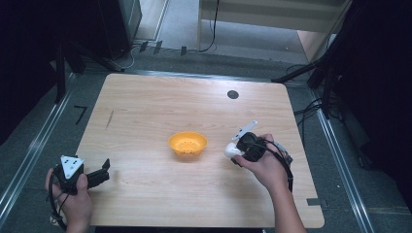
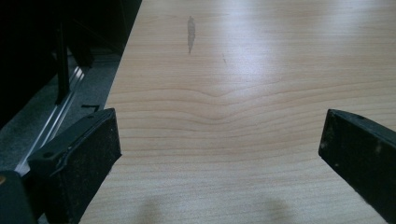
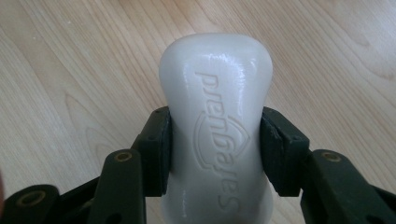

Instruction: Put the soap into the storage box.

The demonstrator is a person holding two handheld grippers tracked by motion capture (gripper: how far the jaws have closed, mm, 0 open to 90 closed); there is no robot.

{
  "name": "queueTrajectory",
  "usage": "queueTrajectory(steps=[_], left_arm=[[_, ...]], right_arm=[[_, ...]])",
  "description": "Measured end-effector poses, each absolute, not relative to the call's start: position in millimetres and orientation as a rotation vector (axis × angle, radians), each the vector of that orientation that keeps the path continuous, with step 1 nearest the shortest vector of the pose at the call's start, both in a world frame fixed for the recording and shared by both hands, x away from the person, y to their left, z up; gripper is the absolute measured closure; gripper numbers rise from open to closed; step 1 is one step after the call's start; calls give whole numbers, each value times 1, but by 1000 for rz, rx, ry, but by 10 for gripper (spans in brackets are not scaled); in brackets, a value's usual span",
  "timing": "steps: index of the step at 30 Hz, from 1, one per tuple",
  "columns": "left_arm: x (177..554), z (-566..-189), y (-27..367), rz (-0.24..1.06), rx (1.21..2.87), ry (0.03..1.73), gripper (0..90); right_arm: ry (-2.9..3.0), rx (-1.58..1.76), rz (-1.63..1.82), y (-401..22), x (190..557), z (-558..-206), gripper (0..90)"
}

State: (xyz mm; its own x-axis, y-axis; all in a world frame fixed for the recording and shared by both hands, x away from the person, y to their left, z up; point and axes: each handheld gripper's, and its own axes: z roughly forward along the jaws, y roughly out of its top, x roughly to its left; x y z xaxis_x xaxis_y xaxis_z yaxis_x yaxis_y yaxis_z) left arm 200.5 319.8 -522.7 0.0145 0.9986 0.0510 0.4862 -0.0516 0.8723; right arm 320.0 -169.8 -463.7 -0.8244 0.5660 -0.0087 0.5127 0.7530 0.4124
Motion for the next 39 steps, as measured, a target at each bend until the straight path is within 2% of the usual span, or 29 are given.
queueTrajectory(steps=[39], left_arm=[[200,-523,321,948,1614,1545,0]], right_arm=[[2892,493,594,-96,349,-440,505]])
